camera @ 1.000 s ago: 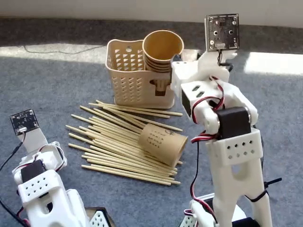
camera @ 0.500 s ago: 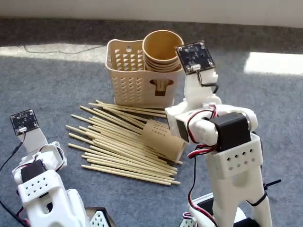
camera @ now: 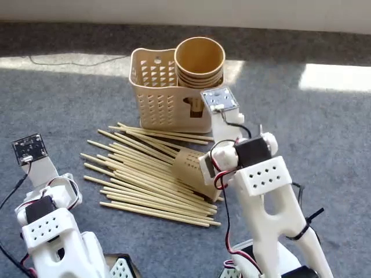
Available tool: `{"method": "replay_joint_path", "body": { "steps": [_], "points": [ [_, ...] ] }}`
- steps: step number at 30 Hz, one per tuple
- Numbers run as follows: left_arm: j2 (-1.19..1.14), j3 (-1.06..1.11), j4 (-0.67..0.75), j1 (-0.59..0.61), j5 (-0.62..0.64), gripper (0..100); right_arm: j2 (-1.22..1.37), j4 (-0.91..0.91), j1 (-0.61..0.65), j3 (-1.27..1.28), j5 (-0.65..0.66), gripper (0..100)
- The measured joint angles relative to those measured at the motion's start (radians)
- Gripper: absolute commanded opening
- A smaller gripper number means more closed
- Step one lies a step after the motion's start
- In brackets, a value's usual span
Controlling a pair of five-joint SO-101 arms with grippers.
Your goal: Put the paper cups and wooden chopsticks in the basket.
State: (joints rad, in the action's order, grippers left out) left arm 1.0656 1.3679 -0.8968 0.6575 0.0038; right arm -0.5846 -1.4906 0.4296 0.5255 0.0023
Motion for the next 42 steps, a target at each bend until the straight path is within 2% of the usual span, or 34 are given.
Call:
{"method": "replay_joint_path", "body": {
  "steps": [9, 15, 21, 26, 32, 42],
  "points": [
    [0.000, 0.000, 0.000, 0.000, 0.000, 20, 0.000, 0.163, 0.000, 0.187, 0.000, 19.0],
    [0.000, 0.000, 0.000, 0.000, 0.000, 20, 0.000, 0.207, 0.002, 0.221, 0.000, 1.4],
    [0.000, 0.000, 0.012, 0.000, 0.000, 20, 0.000, 0.207, 0.000, 0.221, -0.002, 0.6],
    [0.000, 0.000, 0.017, 0.000, 0.000, 19, -0.037, 0.166, 0.002, 0.203, 0.000, 0.6],
    [0.000, 0.000, 0.017, 0.000, 0.000, 19, -0.262, 0.057, 0.002, 0.183, 0.006, 0.6],
    [0.000, 0.000, 0.017, 0.000, 0.000, 19, -0.535, -0.058, 0.002, 0.181, 0.183, 0.6]
  ]
}}
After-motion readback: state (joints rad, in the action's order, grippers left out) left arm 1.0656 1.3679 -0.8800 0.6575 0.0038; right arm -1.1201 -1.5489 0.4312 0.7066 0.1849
